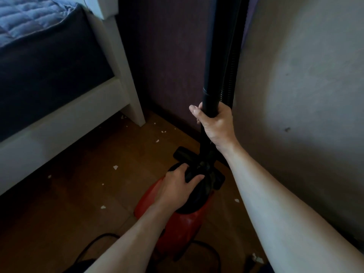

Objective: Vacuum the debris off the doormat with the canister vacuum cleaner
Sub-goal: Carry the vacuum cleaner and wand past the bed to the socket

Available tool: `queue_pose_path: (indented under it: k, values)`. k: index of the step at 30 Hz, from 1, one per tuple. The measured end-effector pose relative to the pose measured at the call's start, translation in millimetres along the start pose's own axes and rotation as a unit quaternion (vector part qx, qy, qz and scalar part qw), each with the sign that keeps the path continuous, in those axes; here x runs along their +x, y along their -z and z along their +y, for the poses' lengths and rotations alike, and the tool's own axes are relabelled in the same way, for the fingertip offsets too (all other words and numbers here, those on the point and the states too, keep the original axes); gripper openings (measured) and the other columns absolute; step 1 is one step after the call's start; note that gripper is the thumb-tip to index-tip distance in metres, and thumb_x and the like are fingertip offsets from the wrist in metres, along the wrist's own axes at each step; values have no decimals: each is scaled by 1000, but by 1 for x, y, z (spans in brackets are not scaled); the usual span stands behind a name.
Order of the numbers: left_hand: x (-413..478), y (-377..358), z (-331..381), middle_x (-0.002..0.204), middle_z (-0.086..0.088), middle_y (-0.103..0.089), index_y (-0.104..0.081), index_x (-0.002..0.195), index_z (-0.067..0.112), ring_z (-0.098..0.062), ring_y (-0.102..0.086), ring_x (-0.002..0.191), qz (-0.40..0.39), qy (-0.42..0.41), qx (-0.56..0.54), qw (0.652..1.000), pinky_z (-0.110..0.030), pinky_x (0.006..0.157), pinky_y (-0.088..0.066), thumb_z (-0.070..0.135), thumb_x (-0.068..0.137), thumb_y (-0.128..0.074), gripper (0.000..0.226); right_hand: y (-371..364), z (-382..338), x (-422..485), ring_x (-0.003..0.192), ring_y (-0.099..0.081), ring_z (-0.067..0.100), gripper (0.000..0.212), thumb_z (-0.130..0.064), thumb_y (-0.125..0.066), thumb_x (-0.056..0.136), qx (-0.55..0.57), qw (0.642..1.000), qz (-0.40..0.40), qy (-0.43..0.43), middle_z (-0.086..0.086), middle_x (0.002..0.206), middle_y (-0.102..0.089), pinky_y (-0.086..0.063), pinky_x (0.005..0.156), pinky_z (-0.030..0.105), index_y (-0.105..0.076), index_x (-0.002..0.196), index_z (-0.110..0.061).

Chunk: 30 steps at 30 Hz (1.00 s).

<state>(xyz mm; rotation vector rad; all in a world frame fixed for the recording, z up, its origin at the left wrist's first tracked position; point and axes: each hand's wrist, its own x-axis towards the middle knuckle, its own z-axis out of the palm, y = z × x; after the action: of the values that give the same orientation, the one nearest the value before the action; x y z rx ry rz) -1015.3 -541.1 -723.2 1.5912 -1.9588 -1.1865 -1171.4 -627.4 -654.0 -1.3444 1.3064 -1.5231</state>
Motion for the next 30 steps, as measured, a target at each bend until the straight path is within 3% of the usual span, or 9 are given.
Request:
queue_pose_path:
  k: [2,5,9,11,16,21,27,30]
  values:
    - [-2,3,2,95,9,-70,-63,114,24,-3,-68,76,-16,-1,-17,1000,-31,60,-59,55,91,-60,39,-1,-1,-3,61,-56,23,36,-10,-77,89,-4,1000,-7,4,27,67,-56,-51,64,35,-55,74,15]
    - [-5,7,4,84,5,-69,-62,108,24,2,-60,50,-33,10,-18,999,-19,40,-45,52,93,-60,32,-2,-3,-7,61,-62,16,30,-8,-77,88,-7,1000,-8,2,12,65,-61,-54,64,30,-59,74,12]
    - [-11,8,1,83,9,-68,-64,99,23,-3,-65,67,-7,1,-3,1000,-21,48,-50,52,94,-58,30,-8,-7,-14,55,-59,8,24,-6,-76,89,-4,1000,3,-7,2,60,-59,-51,60,23,-62,74,7]
    - [-14,8,0,79,8,-67,-64,95,21,-3,-63,62,8,1,7,1000,-20,45,-47,51,95,-58,30,-12,-9,-14,50,-55,8,25,-5,-75,88,-3,1000,9,-4,1,57,-56,-49,56,23,-60,73,7]
    - [-24,17,2,75,4,-68,-64,90,19,-7,-64,58,31,-11,-6,999,-35,52,-55,50,95,-59,32,-13,-24,-12,51,-55,13,33,-6,-76,89,-3,1000,5,18,9,57,-56,-49,56,25,-56,69,11]
    - [-36,44,23,80,8,-67,-64,93,23,-1,-64,63,54,-52,11,997,-24,51,-54,48,95,-58,26,-12,-52,-10,55,-56,10,30,-7,-76,89,5,999,1,38,4,59,-56,-48,61,21,-58,68,4]
    - [-59,94,63,83,8,-69,-63,97,27,-3,-67,68,96,-28,51,994,-33,57,-58,66,87,-53,41,-24,-126,5,53,-49,15,37,-9,-76,89,13,999,-9,37,10,57,-50,-44,58,21,-54,67,10]
    - [-83,136,108,76,6,-67,-60,87,25,-6,-66,64,130,-14,78,988,-35,56,-57,74,80,-48,52,-28,-188,21,49,-49,9,31,-7,-77,88,13,1000,-5,22,0,54,-51,-44,56,19,-57,69,8]
